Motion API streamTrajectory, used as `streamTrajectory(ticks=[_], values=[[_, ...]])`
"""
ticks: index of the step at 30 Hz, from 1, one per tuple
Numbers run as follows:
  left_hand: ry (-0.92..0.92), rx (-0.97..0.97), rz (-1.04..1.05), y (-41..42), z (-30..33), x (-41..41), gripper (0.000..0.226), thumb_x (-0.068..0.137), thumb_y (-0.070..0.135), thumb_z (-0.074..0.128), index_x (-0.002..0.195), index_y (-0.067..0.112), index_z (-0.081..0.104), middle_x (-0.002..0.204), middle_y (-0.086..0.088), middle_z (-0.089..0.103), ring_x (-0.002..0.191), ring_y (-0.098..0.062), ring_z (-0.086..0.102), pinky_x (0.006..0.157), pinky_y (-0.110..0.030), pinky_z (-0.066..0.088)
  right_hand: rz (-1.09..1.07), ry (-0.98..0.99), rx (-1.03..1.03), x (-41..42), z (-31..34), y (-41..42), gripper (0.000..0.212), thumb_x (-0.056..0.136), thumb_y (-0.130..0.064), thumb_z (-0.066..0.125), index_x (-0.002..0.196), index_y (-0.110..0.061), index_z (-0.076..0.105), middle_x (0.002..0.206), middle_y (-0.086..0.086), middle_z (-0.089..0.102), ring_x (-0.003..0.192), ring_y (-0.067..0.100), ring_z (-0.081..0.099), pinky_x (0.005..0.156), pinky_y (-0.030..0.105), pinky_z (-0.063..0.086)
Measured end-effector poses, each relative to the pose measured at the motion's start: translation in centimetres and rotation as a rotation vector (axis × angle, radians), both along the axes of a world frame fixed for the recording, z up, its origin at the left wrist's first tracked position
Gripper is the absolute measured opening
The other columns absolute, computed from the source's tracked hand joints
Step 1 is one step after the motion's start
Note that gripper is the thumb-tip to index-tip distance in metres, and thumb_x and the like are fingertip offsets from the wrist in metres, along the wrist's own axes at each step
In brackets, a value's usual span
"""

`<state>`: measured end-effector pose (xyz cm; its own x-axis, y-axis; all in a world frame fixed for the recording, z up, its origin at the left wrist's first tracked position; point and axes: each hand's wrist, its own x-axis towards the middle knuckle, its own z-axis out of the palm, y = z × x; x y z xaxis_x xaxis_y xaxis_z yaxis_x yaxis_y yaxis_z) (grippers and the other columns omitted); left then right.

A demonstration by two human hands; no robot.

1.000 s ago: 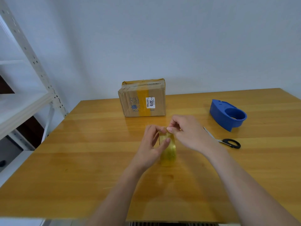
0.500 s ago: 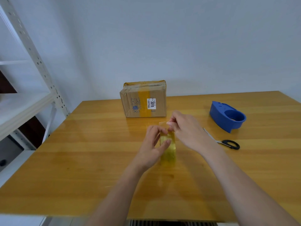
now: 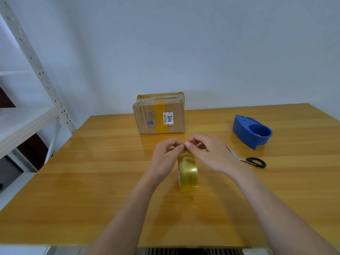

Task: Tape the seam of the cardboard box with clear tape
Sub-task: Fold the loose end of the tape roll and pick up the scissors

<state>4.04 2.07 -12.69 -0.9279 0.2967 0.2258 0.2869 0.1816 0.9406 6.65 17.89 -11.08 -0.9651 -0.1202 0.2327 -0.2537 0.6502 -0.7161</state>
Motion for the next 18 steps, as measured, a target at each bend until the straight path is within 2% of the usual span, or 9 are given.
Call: streamTrajectory(ticks=[3, 7, 11, 13, 16, 18], values=[[-0.003, -0.025, -0.008, -0.2, 0.3, 0.2, 0.018, 0.091, 0.009, 0.056, 0.079, 0.005, 0.069, 0.073, 0.002, 0.064, 0.060, 0.004, 0.052, 0.061, -0.007, 0.041, 0.053, -0.023, -0.058, 0.1, -0.4, 0.2, 0.022, 0.093, -0.039, 0.054, 0.091, -0.022, 0.068, 0.092, -0.013, 0.068, 0.091, -0.002, 0.062, 0.075, 0.021, 0.044], [0.005, -0.052, 0.014, -0.4, 0.5, 0.2, 0.018, 0.091, 0.010, 0.056, 0.083, 0.000, 0.070, 0.077, -0.003, 0.063, 0.061, 0.002, 0.050, 0.059, -0.007, 0.039, 0.121, -0.072, -0.181, 0.4, -0.6, 0.5, 0.023, 0.093, -0.041, 0.054, 0.093, -0.025, 0.071, 0.088, -0.019, 0.067, 0.088, -0.002, 0.059, 0.078, 0.022, 0.041], [0.000, -0.031, 0.042, -0.8, 0.4, 0.1, 0.019, 0.091, 0.007, 0.056, 0.079, 0.005, 0.071, 0.078, 0.001, 0.066, 0.070, 0.002, 0.056, 0.066, -0.006, 0.042, 0.093, -0.016, -0.090, 0.3, -0.9, 0.2, 0.021, 0.087, -0.027, 0.064, 0.107, -0.028, 0.070, 0.102, -0.016, 0.070, 0.099, -0.004, 0.061, 0.086, 0.020, 0.047], [-0.003, -0.011, 0.047, -0.7, 0.4, 0.2, 0.018, 0.090, 0.005, 0.057, 0.081, 0.008, 0.073, 0.082, -0.001, 0.071, 0.075, 0.000, 0.061, 0.069, -0.007, 0.045, 0.044, 0.026, -0.147, 0.2, -1.0, 0.2, 0.023, 0.085, -0.019, 0.065, 0.106, -0.028, 0.069, 0.095, -0.013, 0.073, 0.094, -0.003, 0.064, 0.084, 0.019, 0.050], [-0.010, 0.019, 0.056, -0.6, 0.3, 0.4, 0.015, 0.089, 0.004, 0.061, 0.092, 0.001, 0.075, 0.088, -0.005, 0.074, 0.075, 0.004, 0.065, 0.068, -0.007, 0.046, -0.006, 0.073, -0.190, 0.1, -1.2, 0.1, 0.021, 0.085, -0.015, 0.064, 0.099, -0.029, 0.070, 0.082, -0.012, 0.075, 0.080, 0.002, 0.067, 0.078, 0.023, 0.053], [-0.017, 0.046, 0.074, -0.8, 0.0, 0.4, 0.013, 0.086, 0.004, 0.066, 0.095, 0.001, 0.074, 0.092, -0.008, 0.076, 0.081, -0.002, 0.069, 0.071, -0.011, 0.050, -0.024, 0.088, -0.230, 0.1, -1.4, 0.1, 0.019, 0.085, -0.012, 0.063, 0.094, -0.028, 0.070, 0.074, -0.012, 0.075, 0.067, 0.004, 0.064, 0.071, 0.021, 0.051]])
